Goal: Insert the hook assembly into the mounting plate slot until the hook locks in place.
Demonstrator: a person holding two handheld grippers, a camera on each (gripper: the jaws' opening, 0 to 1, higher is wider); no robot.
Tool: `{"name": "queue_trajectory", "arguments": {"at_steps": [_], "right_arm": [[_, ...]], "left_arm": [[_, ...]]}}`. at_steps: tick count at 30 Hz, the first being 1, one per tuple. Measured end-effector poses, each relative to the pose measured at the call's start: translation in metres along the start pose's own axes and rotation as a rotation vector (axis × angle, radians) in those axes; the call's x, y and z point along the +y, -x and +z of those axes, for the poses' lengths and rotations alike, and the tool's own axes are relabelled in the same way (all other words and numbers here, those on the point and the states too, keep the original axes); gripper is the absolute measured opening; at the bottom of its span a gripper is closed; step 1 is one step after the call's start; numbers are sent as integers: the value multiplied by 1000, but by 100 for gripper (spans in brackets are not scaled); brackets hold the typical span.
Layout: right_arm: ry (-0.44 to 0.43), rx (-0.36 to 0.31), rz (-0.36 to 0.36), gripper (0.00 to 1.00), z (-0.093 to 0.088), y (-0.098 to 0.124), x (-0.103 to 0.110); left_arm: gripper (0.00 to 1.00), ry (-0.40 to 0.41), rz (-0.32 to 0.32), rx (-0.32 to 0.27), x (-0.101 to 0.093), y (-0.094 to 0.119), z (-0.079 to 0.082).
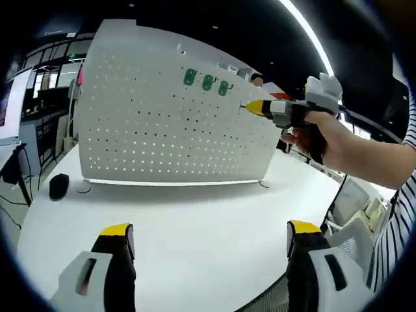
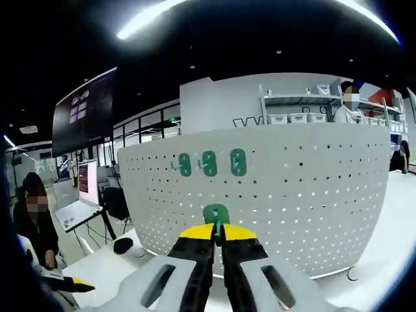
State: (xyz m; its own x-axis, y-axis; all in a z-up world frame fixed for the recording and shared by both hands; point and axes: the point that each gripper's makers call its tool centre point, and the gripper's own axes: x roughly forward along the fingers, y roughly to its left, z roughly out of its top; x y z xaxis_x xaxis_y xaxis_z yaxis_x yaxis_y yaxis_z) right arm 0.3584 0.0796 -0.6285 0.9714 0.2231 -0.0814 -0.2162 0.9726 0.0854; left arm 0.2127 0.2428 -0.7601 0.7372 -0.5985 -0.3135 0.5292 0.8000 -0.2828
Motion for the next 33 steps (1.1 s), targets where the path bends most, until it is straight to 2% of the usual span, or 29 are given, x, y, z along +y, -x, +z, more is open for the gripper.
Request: {"name": "queue_trajectory", "arguments": {"at_steps": [3,7,14,18,33], "right_arm": [[-1,-9,-19,0,3,-3,-5],[24,-29,-33,0,10,-10,-12],[-9,-64,-93,0,23,-23,-34],[-9,-77,-114,0,29,-31,-41],[-20,-122,-203,1,54,-53,-63]], "left_arm": [[99,33,8,6,2,0,-3],[100,20,2,2,-1,1,-3],[98,48,7,5,3,1,-5],[100,52,33,-3,8,1,-4],[100,85,24,-1,8,1,-5]]}}
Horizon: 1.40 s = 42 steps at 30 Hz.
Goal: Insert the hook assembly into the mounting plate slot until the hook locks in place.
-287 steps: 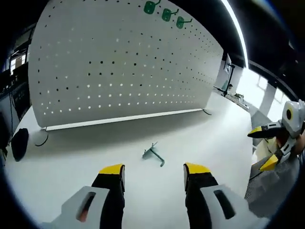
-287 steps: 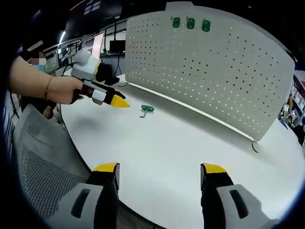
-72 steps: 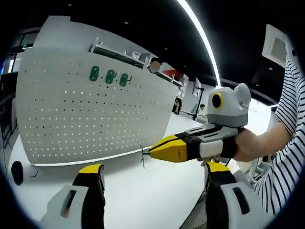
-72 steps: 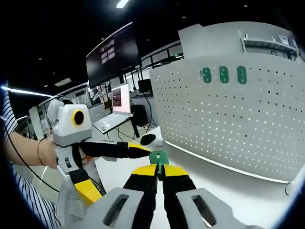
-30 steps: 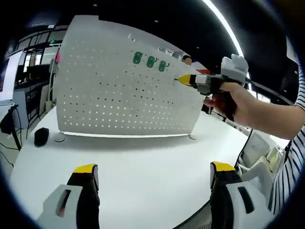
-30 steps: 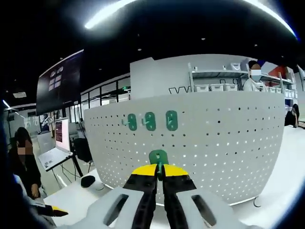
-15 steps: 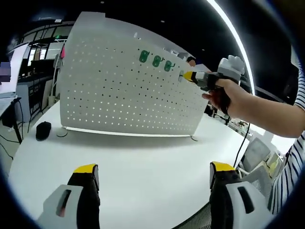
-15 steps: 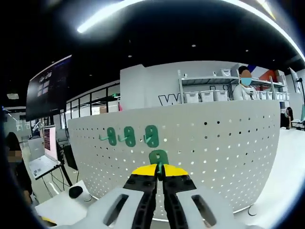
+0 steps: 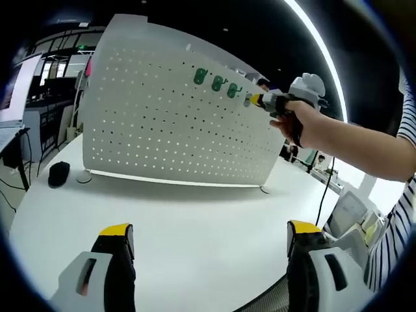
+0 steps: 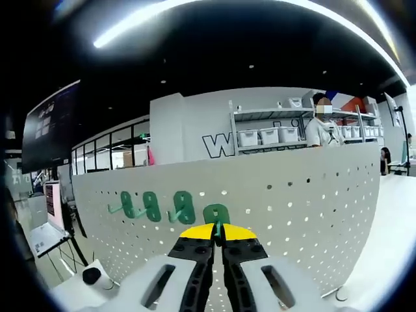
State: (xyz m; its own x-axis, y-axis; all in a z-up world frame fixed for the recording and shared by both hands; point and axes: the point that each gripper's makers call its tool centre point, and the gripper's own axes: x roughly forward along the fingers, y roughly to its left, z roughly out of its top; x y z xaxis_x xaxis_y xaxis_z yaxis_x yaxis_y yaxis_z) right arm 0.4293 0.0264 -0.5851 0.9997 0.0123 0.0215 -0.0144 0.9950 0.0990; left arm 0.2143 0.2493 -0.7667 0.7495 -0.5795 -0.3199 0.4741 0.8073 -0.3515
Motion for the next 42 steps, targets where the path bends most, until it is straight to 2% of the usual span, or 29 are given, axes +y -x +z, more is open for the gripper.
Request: {"name": "queue_trajectory", "arguments": {"at_steps": [14,18,30,37,40,42], "right_arm": [[-39,-11,-52,1,10,-9,-5],[-18,2,-56,1,9,-11,-5],[-77,29,-97,1,5,-19,-11],[-65,45,-93,0,2,-23,-15],[-16,55,-87,0,3,-23,-14],[-14,52,-86,0,3,-22,-13]], "left_arm": [[98,25,12,-5,4,1,1],[97,26,9,-5,4,2,1],[95,34,17,-12,6,3,2],[95,34,20,-16,8,4,2],[95,38,23,-19,9,4,3],[94,38,22,-21,8,4,3]]}}
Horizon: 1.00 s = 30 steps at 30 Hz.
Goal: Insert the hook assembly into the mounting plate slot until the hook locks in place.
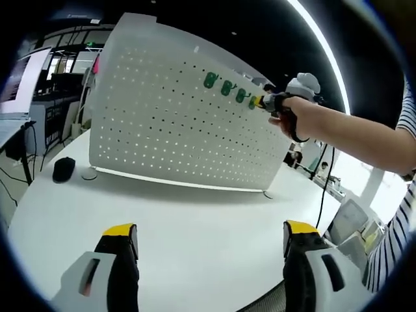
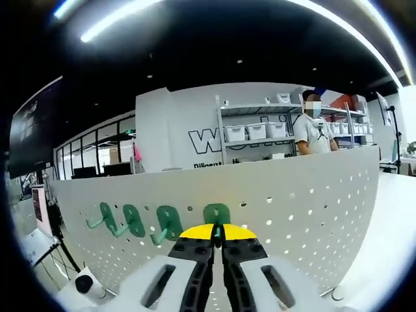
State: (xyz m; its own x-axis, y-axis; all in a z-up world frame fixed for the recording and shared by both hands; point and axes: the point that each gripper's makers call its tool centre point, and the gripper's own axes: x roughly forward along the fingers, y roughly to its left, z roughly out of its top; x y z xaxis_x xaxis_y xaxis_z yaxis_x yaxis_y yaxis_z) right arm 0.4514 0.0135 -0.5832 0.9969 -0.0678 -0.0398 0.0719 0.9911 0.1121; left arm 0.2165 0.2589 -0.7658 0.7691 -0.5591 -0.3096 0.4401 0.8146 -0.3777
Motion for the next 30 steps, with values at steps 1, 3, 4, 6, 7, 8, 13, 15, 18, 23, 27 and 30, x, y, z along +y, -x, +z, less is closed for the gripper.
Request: {"name": "queue_trajectory", "arguments": {"at_steps": [1,3,4,6,7,8,13,15,18,23,27,30], "right_arm": [[6,-2,2,0,0,0,0],[29,-2,2,1,0,1,0],[39,0,2,1,0,2,1],[50,10,0,1,1,3,1],[51,17,1,2,1,3,1],[51,20,3,5,2,4,1],[12,1,19,20,9,11,5],[29,2,22,23,10,15,5],[46,21,17,32,5,21,1],[98,52,-1,40,-6,37,-11],[128,89,-4,51,-23,54,-22],[134,135,-15,57,-39,65,-35]], "left_arm": [[94,-1,0,-1,0,0,0],[94,-3,-1,-2,0,0,0],[94,-3,0,-2,0,1,0],[94,-3,-2,-3,0,1,1],[94,-3,-2,-3,0,1,0],[94,-3,-2,-2,-1,1,0],[93,-25,-10,17,-3,0,-3],[94,-24,-12,13,-4,0,-2],[95,-26,-14,12,-4,0,-2],[95,-35,-21,17,-6,0,-3],[96,-37,-25,20,-6,-1,-3],[96,-39,-27,20,-7,-1,-3]]}}
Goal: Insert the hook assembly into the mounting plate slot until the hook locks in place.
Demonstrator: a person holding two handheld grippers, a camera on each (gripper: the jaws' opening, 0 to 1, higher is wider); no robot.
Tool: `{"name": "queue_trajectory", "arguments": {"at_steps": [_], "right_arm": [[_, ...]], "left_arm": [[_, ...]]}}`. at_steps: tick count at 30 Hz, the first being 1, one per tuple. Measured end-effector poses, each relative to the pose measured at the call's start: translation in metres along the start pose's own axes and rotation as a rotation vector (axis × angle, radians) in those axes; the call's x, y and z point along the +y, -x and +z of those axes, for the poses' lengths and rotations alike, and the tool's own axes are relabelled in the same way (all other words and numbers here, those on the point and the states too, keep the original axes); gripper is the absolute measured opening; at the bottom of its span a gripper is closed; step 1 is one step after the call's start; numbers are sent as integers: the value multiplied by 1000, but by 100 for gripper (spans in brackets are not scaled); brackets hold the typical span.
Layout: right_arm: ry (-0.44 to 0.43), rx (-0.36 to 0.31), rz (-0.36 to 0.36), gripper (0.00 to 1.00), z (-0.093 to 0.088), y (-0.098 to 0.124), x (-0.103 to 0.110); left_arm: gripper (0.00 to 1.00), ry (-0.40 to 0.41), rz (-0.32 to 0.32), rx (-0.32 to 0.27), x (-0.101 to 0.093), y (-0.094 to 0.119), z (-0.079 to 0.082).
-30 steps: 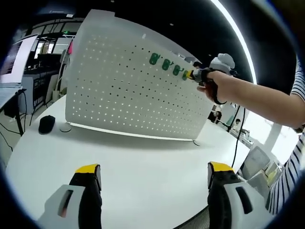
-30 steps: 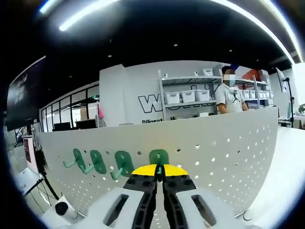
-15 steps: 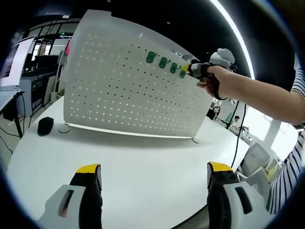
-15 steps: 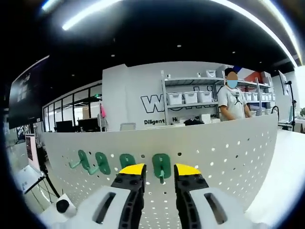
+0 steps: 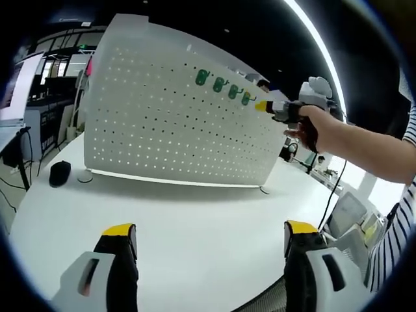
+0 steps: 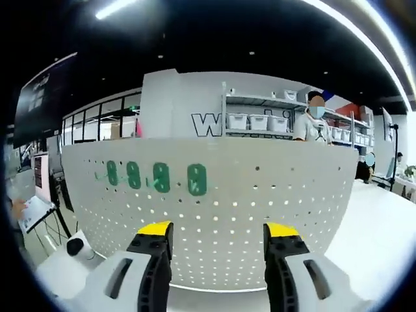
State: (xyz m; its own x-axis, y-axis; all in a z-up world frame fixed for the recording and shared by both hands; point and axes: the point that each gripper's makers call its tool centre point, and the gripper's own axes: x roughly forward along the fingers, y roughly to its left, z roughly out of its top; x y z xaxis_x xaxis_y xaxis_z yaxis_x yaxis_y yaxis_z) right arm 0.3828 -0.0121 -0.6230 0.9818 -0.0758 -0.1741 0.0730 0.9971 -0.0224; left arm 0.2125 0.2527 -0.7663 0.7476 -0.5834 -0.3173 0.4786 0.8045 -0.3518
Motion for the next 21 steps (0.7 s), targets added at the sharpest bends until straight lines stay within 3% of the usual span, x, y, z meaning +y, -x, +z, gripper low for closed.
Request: {"name": "queue_trajectory", "arguments": {"at_steps": [4,11,21], "right_arm": [[3,32,-24,69,-25,20,-19],[92,135,-10,75,-77,57,-36],[123,243,2,81,-134,105,-52]], "left_arm": [[96,-7,-1,12,0,-1,-2],[97,-39,-9,42,-3,-3,-7],[98,-35,-14,46,-3,-3,-8]]}}
